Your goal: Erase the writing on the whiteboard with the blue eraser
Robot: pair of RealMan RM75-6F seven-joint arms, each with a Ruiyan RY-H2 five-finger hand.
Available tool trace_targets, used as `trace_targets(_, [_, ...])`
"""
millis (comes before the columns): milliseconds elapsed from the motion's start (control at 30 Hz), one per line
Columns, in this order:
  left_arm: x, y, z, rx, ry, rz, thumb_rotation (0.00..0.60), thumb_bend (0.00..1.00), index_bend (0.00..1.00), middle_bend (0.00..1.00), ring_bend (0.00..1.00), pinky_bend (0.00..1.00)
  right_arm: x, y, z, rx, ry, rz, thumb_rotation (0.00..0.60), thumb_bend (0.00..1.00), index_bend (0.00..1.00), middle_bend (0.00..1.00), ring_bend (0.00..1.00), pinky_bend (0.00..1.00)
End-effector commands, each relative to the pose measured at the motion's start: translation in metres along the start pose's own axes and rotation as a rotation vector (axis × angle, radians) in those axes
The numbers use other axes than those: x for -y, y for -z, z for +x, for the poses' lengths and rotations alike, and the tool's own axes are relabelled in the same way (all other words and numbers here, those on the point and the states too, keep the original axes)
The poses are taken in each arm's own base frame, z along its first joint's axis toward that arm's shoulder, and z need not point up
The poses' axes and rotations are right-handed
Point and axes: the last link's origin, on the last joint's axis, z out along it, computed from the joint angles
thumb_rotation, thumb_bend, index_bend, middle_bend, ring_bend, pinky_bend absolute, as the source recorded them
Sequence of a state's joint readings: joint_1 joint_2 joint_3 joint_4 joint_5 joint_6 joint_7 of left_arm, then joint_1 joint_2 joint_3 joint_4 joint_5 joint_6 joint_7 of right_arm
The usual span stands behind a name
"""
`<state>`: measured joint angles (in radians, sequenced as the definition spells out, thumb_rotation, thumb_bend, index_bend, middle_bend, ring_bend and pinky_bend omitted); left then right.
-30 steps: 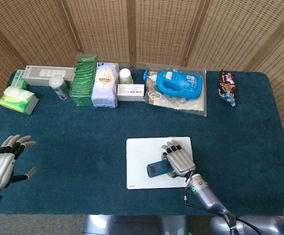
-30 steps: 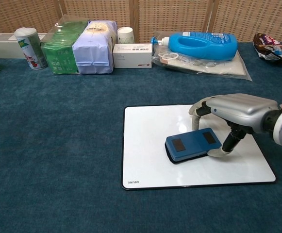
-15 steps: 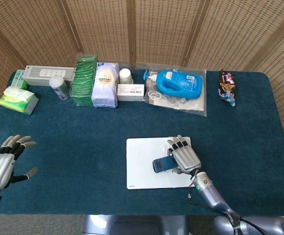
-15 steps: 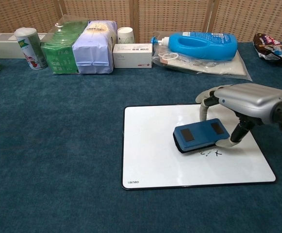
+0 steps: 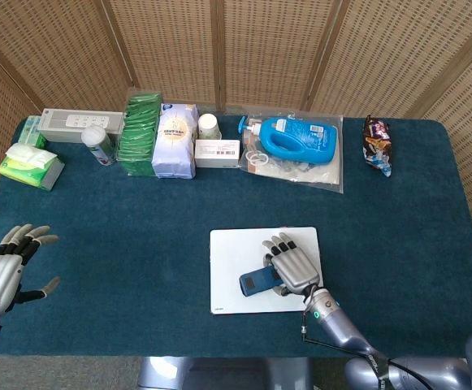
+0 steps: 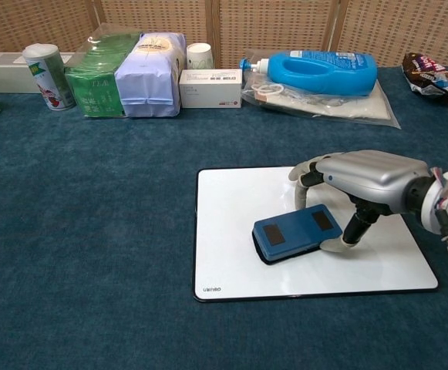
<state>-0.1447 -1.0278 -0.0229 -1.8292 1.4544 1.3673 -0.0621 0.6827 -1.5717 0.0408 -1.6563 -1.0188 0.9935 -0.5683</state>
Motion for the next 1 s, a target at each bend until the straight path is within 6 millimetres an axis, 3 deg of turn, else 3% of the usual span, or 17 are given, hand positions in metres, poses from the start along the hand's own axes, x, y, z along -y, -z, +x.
trace_targets(33, [0.0,0.0,0.0,0.001,0.0,0.0,0.6,0.32,0.23,0.16,0.05,0.0,-0.003,0.001,0.0,-0.001,0.008,-0.008,0.6,0.23,0.58,0.12,0.0,0.0])
trace_targets(633, [-0.007,-0.005,-0.004,0.008,0.0,-0.021,0.6,0.32,0.23,0.16,0.05,0.0,-0.053,0.03,0.013,-0.022,0.088,-0.161,0.6,0.24,0.58,0.12,0.0,0.0])
trace_targets(833, [-0.006,-0.005,-0.004,0.011,0.003,-0.024,0.6,0.32,0.23,0.16,0.05,0.0,-0.045,0.031,0.023,-0.038,0.085,-0.14,0.6,0.24,0.58,0.12,0.0,0.0])
trace_targets(1000, [-0.005,-0.005,-0.005,0.014,0.005,-0.021,0.6,0.32,0.23,0.16,0.05,0.0,-0.032,0.032,0.017,-0.008,0.069,-0.106,0.6,0.23,0.58,0.12,0.0,0.0])
